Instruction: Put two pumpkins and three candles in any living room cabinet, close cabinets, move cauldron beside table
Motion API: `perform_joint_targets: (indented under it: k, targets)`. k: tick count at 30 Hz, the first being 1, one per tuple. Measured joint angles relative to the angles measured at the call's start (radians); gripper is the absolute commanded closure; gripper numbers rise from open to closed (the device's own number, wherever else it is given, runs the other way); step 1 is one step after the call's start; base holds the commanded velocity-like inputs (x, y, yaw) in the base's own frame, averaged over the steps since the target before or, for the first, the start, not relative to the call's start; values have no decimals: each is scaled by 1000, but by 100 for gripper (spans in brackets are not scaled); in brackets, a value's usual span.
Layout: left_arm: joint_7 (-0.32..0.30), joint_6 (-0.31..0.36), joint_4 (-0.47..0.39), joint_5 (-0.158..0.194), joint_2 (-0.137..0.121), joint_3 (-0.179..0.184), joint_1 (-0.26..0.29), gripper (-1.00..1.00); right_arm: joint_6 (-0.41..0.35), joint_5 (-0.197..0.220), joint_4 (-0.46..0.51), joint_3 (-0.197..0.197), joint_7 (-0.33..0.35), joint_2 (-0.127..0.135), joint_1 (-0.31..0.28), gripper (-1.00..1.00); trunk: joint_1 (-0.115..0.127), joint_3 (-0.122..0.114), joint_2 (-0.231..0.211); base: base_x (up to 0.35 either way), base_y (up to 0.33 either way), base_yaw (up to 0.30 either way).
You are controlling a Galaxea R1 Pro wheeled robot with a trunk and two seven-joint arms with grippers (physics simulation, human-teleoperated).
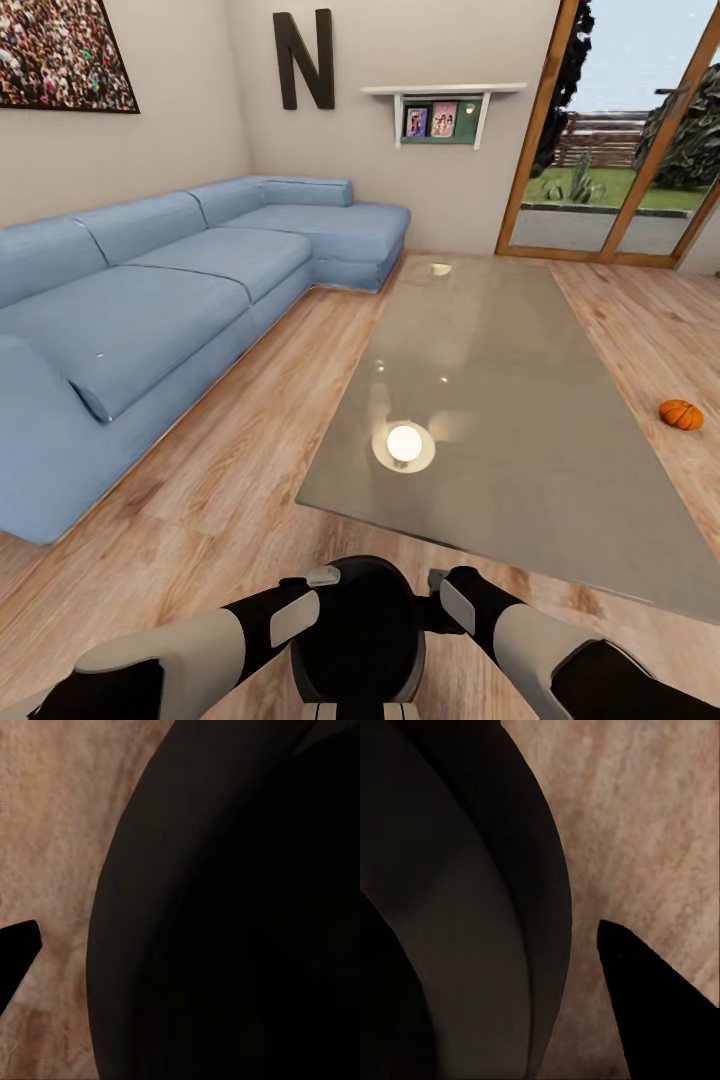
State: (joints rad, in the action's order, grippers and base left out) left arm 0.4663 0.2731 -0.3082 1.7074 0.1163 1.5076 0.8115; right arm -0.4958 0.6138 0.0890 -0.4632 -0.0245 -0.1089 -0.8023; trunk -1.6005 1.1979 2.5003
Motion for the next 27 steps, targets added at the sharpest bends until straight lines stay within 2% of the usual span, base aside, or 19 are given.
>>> perform_joint_targets:
  k: [15, 21, 27]
  targets:
    - [0, 0, 0, 0, -1, 0, 0, -100, -1, 0, 0, 0, 0, 2, 0, -100, 0, 0, 0, 0, 0, 0]
    - [0, -42, 0, 0, -1, -1, 0, -100, -1, 0, 0, 0, 0, 3, 0, -100, 0, 0, 0, 0, 0, 0]
    - [0, -50, -1, 0, 0, 0, 0, -100, -1, 0, 0, 0, 0, 5, 0, -100, 0, 0, 0, 0, 0, 0]
